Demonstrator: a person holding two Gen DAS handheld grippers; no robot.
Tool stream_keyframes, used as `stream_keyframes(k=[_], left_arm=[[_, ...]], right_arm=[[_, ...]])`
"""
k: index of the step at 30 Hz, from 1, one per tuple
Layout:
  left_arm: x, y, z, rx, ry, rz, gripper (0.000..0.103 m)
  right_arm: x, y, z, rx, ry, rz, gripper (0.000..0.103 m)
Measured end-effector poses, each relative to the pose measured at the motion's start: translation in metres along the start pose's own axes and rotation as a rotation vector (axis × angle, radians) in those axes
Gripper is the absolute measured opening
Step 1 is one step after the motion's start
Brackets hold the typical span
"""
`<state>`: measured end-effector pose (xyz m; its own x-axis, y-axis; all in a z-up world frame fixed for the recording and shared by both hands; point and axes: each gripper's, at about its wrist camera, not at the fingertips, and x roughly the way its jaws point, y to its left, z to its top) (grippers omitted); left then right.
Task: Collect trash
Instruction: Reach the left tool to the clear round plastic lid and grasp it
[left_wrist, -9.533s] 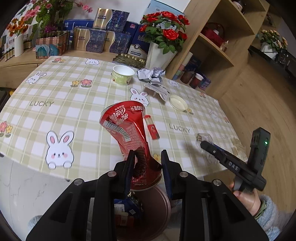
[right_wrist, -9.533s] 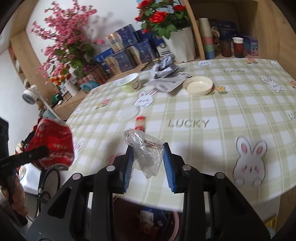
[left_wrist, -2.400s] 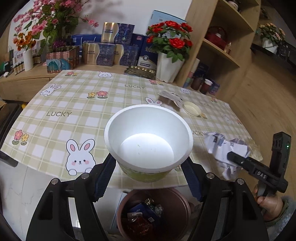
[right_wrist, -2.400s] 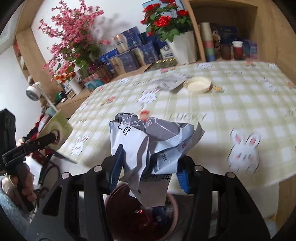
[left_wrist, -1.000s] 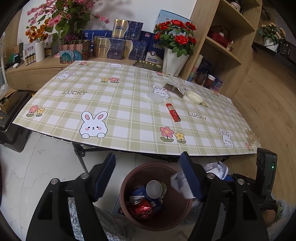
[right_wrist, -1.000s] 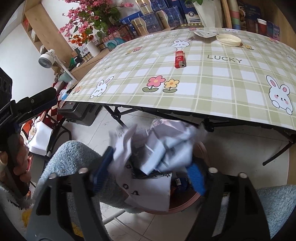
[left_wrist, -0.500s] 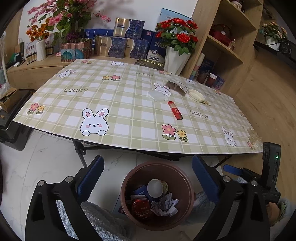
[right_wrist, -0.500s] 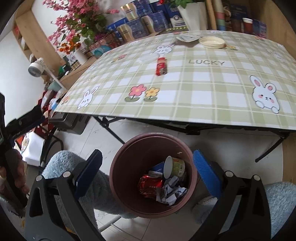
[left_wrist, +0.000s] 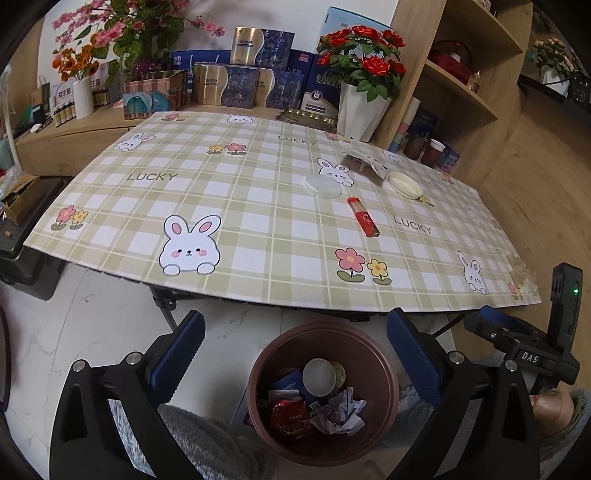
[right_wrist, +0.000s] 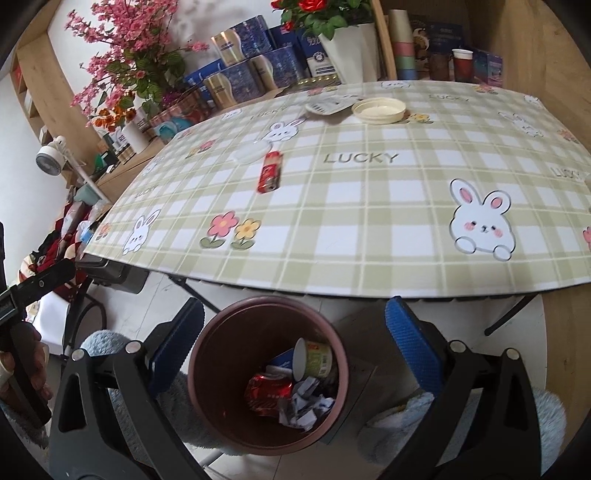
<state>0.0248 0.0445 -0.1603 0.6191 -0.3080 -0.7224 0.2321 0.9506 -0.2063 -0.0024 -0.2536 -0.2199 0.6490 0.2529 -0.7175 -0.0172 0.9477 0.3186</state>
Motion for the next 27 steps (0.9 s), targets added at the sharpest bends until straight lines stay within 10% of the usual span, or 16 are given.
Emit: stream_keyframes(k=[27], left_arm=[[0.263, -0.058, 0.175, 0.005, 0.183, 0.044, 0.091]], right_arm=[[0.049, -0.064, 0.049, 0.109, -0.011, -0.079, 0.097]])
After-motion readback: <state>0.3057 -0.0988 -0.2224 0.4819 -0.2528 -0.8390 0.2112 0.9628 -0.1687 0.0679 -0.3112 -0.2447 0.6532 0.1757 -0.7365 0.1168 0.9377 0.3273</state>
